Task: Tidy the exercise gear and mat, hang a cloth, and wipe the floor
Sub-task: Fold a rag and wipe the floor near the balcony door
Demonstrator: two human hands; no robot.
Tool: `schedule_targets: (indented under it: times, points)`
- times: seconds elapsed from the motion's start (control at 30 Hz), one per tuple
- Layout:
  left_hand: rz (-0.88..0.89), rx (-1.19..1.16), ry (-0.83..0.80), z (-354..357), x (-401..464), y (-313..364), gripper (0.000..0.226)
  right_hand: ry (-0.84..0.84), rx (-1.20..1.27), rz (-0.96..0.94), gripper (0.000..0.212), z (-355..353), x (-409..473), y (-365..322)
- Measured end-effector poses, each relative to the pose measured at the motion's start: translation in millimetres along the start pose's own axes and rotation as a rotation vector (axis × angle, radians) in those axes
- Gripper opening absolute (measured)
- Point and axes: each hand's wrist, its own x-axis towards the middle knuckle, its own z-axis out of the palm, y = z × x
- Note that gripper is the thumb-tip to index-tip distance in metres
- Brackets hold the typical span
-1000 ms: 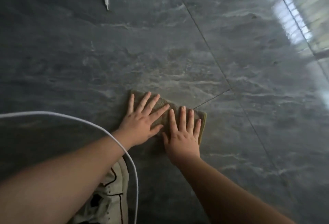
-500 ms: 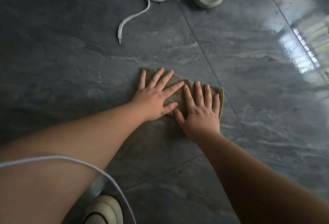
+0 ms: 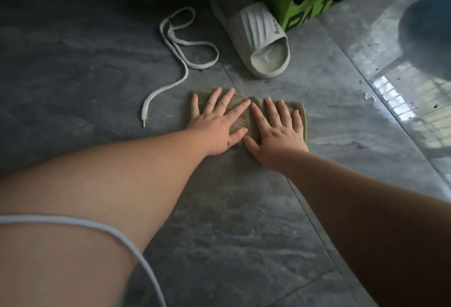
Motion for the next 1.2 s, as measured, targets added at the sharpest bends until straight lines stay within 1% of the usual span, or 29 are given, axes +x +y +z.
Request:
schedule_targets:
  times: [0.1, 0.2, 0.3, 0.4, 0.53, 0.63, 0.8, 0.93, 1.07, 1.2]
  points:
    - [-0.002, 0.011, -0.013, -3, 3, 0, 0.068, -0.042, 0.002, 0.003, 0.081, -3, 3, 0]
    - [-0.036, -0.006, -0.07, -9, 1, 6, 0.068, -0.078, 0.0, 0.008, 0.079, -8, 1, -2]
    - [-0.105, -0.035, -0.109, -8, -10, 18, 0.068, -0.066, -0.006, -0.017, 0.078, -5, -9, 1]
    - [-0.134, -0.038, -0.148, 2, -37, 40, 0.07, -0.052, -0.029, -0.073, 0.077, 2, -38, 13]
    - [-0.183, -0.089, -0.166, 21, -80, 107, 0.07, -0.082, -0.071, -0.139, 0.076, 3, -99, 56]
    - [-0.161, -0.118, -0.182, 36, -107, 176, 0.071, -0.119, -0.104, -0.141, 0.077, 1, -153, 107]
    - [-0.039, -0.075, -0.312, 55, -152, 283, 0.078, -0.138, -0.088, -0.064, 0.081, 18, -262, 184]
    - [0.091, 0.007, -0.421, 70, -191, 348, 0.083, -0.111, -0.02, 0.039, 0.081, 39, -355, 218]
    - [0.305, 0.088, -0.45, 88, -229, 403, 0.081, -0.057, 0.079, 0.257, 0.081, 67, -448, 231]
    - [0.558, 0.182, -0.493, 110, -275, 452, 0.079, -0.048, 0.144, 0.515, 0.082, 98, -549, 221]
